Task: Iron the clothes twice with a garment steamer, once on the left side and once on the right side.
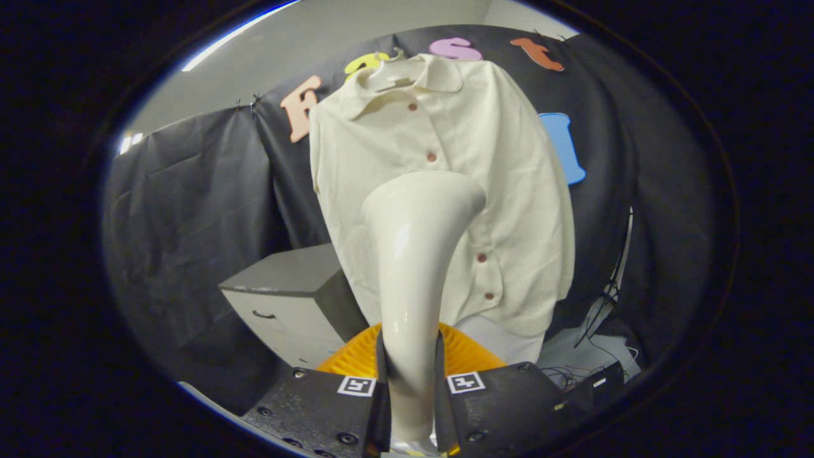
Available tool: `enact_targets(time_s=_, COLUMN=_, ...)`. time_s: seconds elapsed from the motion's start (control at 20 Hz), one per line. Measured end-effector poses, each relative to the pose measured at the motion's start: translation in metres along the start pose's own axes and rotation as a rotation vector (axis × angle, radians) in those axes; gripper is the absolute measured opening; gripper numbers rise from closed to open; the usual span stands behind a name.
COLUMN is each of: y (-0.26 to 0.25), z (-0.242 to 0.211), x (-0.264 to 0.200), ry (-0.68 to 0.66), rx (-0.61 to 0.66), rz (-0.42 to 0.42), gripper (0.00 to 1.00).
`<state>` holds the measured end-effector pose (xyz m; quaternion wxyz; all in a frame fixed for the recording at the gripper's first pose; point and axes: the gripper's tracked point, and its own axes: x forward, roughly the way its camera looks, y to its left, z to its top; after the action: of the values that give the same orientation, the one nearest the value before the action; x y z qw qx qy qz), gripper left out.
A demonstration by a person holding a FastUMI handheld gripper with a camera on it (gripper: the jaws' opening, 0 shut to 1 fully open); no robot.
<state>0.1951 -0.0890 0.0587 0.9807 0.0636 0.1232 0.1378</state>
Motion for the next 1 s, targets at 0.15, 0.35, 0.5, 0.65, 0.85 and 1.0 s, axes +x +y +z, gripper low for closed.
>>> enact_targets(time_s=0.15, y=-0.033, z=0.071, x=-0.018, ry=-0.081, rx=-0.018, rz=-0.044, gripper=0.26)
enact_targets(time_s=0.35, y=-0.079, z=0.158, x=-0.020, ry=-0.174, rx=-0.062, rz=-0.111, gripper=0.26)
enact_targets(time_s=0.5, y=-0.091, z=0.198, x=0.006, ry=-0.174, rx=-0.072, rz=-0.106, gripper=0.26)
enact_targets(time_s=0.65, y=-0.101, z=0.214, x=0.042, ry=-0.139, rx=-0.094, rz=-0.108, gripper=0.26)
enact_targets(time_s=0.85, y=-0.103, z=0.207, x=0.077, ry=-0.073, rx=-0.074, rz=-0.077, gripper=0.27)
enact_targets(time_s=1.0, y=-0.103, z=0.201, x=0.081, ry=-0.087, rx=-0.048, rz=-0.049, gripper=0.27)
